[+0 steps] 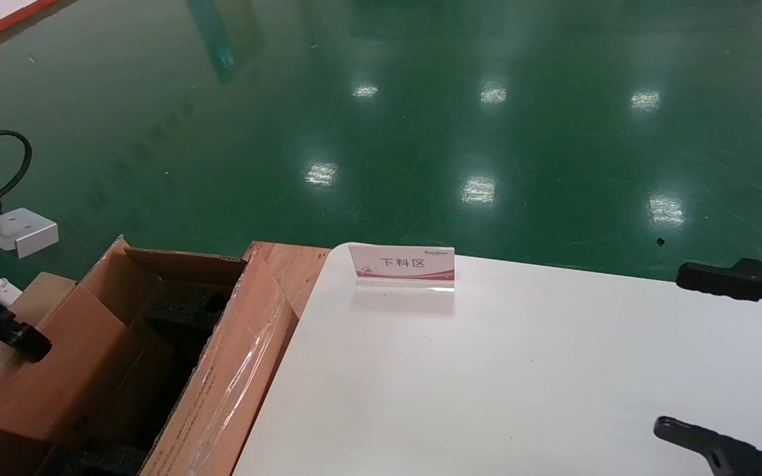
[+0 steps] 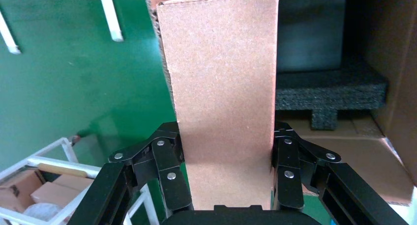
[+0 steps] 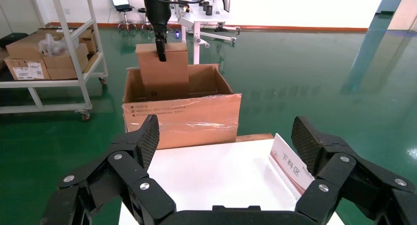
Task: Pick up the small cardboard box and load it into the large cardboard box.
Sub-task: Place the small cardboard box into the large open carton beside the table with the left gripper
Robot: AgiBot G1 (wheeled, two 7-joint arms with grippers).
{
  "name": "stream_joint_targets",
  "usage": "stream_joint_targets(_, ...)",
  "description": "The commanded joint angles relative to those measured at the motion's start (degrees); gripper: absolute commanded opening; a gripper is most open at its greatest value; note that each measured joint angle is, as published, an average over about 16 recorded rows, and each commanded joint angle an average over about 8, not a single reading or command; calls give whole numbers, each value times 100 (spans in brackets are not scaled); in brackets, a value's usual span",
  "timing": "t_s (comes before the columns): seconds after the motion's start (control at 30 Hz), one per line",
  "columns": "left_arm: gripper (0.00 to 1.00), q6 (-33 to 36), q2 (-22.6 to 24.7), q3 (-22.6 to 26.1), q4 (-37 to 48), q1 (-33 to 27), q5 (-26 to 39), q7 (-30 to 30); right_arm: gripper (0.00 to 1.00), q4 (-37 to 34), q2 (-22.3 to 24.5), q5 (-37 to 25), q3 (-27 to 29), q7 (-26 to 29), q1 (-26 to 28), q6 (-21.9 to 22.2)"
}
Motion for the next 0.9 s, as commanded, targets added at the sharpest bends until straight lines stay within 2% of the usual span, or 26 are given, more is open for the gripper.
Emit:
stream_joint_targets(0.03, 0, -26, 4, 5, -7, 10, 62, -22, 100, 0, 0, 0, -1, 0, 0, 0)
stream_joint_targets(0.9, 0, -550, 15, 15, 32, 391, 399, -131, 100, 0, 4, 6, -9, -4, 2, 4)
